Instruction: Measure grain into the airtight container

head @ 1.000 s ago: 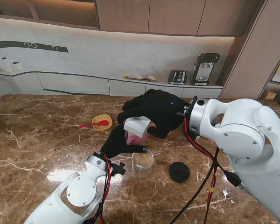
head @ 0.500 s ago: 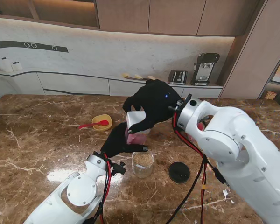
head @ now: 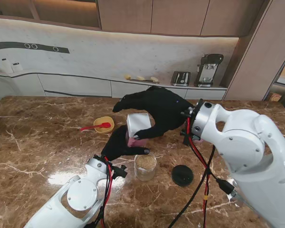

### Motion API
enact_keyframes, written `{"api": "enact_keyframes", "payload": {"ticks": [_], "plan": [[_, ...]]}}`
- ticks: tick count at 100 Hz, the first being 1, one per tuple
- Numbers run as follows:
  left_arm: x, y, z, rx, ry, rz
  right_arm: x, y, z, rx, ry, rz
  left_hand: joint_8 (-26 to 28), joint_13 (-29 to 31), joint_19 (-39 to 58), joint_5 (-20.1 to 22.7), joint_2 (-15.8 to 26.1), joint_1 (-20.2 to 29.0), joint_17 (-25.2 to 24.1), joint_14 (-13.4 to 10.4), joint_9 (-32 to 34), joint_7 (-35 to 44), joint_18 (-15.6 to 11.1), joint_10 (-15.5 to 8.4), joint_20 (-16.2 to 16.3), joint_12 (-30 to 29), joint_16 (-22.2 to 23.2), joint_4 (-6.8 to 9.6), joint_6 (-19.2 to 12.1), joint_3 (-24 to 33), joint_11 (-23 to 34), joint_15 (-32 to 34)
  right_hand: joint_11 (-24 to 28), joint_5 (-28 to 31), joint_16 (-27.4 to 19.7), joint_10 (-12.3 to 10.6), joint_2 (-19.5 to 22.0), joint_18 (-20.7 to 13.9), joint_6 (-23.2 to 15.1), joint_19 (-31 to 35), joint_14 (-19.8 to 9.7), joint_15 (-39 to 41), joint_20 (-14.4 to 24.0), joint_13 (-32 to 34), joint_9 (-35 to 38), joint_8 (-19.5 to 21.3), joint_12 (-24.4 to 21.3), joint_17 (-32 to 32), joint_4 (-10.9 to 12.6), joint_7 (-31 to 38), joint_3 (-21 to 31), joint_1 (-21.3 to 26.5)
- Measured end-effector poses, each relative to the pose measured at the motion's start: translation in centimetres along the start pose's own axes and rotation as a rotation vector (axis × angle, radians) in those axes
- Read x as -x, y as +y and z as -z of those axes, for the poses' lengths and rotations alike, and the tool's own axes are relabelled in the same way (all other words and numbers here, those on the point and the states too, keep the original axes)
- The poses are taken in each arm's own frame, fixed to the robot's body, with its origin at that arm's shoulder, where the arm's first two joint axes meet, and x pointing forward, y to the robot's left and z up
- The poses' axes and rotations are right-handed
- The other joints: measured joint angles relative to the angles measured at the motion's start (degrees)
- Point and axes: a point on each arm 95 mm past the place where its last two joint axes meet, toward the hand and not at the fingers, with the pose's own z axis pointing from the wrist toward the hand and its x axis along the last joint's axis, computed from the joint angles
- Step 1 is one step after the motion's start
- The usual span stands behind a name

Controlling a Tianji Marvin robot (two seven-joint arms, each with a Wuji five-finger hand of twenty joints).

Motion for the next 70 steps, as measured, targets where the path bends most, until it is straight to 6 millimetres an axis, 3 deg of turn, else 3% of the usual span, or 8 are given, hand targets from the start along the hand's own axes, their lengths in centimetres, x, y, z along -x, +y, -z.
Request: {"api": "enact_keyframes", "payload": {"ticks": [11,16,27,32,43,56,70], "plan": [[0.0,0.0,0.0,-0.001,0.001,-0.001,0.2,0.7,0.5,-0.057,0.017,0.029,0.0,0.0,0.0,0.0,0.0,0.0,0.0,0.0,0.0,0.0,0.0,0.0,0.0,0.0,0.0,0.0,0.0,0.0,0.0,0.0,-0.65,-1.01,-1.44,1.2,-7.98,0.04,-5.09,-3.72,1.62,-1.39,0.66,-4.05,-4.41,0.3,-1.33,-2.34,0.0,-0.91,12.22,7.54],[0.0,-0.1,0.0,-0.001,0.001,-0.002,0.3,1.0,0.7,-0.065,0.031,0.049,0.0,0.0,0.0,0.0,0.0,0.0,0.0,0.0,0.0,0.0,0.0,0.0,0.0,0.0,0.0,0.0,0.0,0.0,0.0,0.0,-0.77,-1.01,-2.17,2.27,-9.58,0.4,-6.73,-3.89,2.18,-1.41,0.68,-4.05,-5.13,0.35,-1.39,-2.41,-0.4,-0.89,16.9,10.98],[-0.1,-0.1,0.1,-0.001,0.001,-0.002,0.4,1.1,0.7,-0.098,0.084,0.064,0.0,0.0,0.0,0.0,0.0,0.0,0.0,0.0,0.0,0.0,0.0,0.0,0.0,0.0,0.0,0.0,0.0,0.0,0.0,0.0,-0.6,3.72,-3.85,2.17,-11.39,0.02,-11.4,-4.58,2.68,-1.57,0.68,-4.54,-5.31,2.47,-2.74,-0.99,-1.02,1.61,24.04,21.19],[-0.1,-0.1,0.1,-0.001,0.001,-0.003,0.4,0.9,0.7,-0.115,0.095,0.051,0.0,0.0,0.0,0.0,0.0,0.0,0.0,0.0,0.0,0.0,0.0,0.0,0.0,0.0,0.0,0.0,0.0,0.0,0.0,0.0,-0.14,6.12,-4.0,2.16,-11.28,0.02,-12.89,-4.58,2.69,-1.59,0.68,-4.54,-5.31,4.47,-2.77,-0.32,-1.6,4.55,25.52,24.62],[-0.1,-0.1,0.1,0.002,0.001,-0.003,0.5,0.3,0.5,-0.156,0.106,0.026,0.0,0.0,0.0,0.0,0.0,0.0,0.0,0.0,0.0,0.0,0.0,0.0,0.0,0.0,0.0,0.0,0.0,0.0,0.0,0.0,0.81,9.29,-4.59,2.14,-9.96,-0.05,-14.44,-4.58,3.03,-1.53,0.68,-4.54,-5.86,7.03,-2.78,0.59,-1.61,9.29,26.61,25.86],[-0.1,-0.1,0.0,0.005,0.002,-0.003,0.9,-0.3,0.3,-0.195,0.096,0.033,0.0,0.0,0.0,0.0,0.0,0.0,0.0,0.0,0.0,0.0,0.0,0.0,0.0,0.0,0.0,0.0,0.0,0.0,0.0,0.0,2.17,8.05,-5.18,2.14,-9.18,-0.05,-14.44,-4.34,3.08,-0.24,0.68,-4.3,-6.54,7.45,-2.79,2.88,-1.61,8.92,26.67,26.67],[-0.1,-0.1,0.0,0.006,0.004,-0.002,1.7,-0.7,0.2,-0.191,0.087,0.033,0.0,0.0,0.0,0.0,0.0,0.0,0.0,0.0,0.0,0.0,0.0,0.0,0.0,0.0,0.0,0.0,0.0,0.0,0.0,0.0,4.66,6.06,-5.19,2.14,-9.11,-0.05,-14.41,-2.14,2.69,1.38,0.68,0.83,-8.57,6.06,-2.8,4.74,-1.62,4.72,26.68,26.91]]}}
